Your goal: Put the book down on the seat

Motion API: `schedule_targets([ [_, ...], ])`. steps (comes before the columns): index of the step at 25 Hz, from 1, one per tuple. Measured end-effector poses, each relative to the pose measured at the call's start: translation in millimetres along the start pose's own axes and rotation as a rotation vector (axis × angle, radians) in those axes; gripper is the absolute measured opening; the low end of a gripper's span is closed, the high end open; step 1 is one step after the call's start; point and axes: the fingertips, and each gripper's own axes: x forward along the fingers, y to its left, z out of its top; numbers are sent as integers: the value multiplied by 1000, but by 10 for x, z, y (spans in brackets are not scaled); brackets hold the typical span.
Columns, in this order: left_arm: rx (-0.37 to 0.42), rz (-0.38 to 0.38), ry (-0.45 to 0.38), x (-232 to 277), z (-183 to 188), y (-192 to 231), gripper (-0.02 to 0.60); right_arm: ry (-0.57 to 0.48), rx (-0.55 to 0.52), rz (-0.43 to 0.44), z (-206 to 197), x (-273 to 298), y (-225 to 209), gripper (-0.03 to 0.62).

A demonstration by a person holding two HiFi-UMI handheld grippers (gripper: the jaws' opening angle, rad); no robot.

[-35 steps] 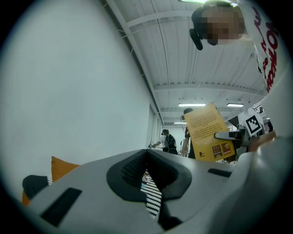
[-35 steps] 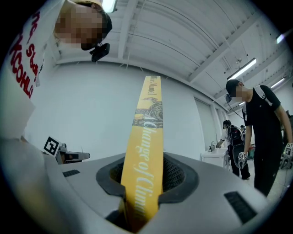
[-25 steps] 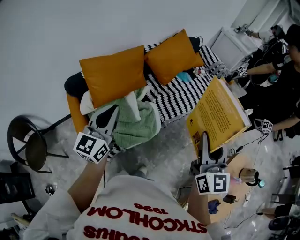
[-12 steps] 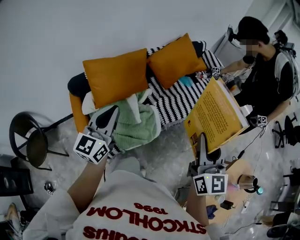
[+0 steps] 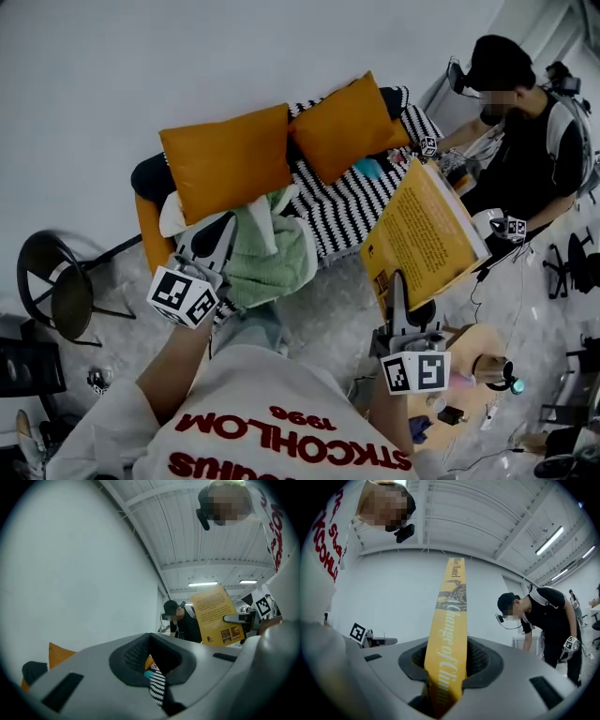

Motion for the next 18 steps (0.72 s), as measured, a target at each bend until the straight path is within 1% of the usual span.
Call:
schedule_targets([
  [5, 10, -7, -7, 104, 24, -41, 15, 2, 8, 11, -24, 47, -34, 160],
  [11, 24, 12, -15, 78, -15, -89, 15, -8, 9, 38, -65, 58, -72, 160],
  [18, 5, 28, -12, 458, 35, 528, 15, 11, 0, 50, -77, 786, -1, 160],
])
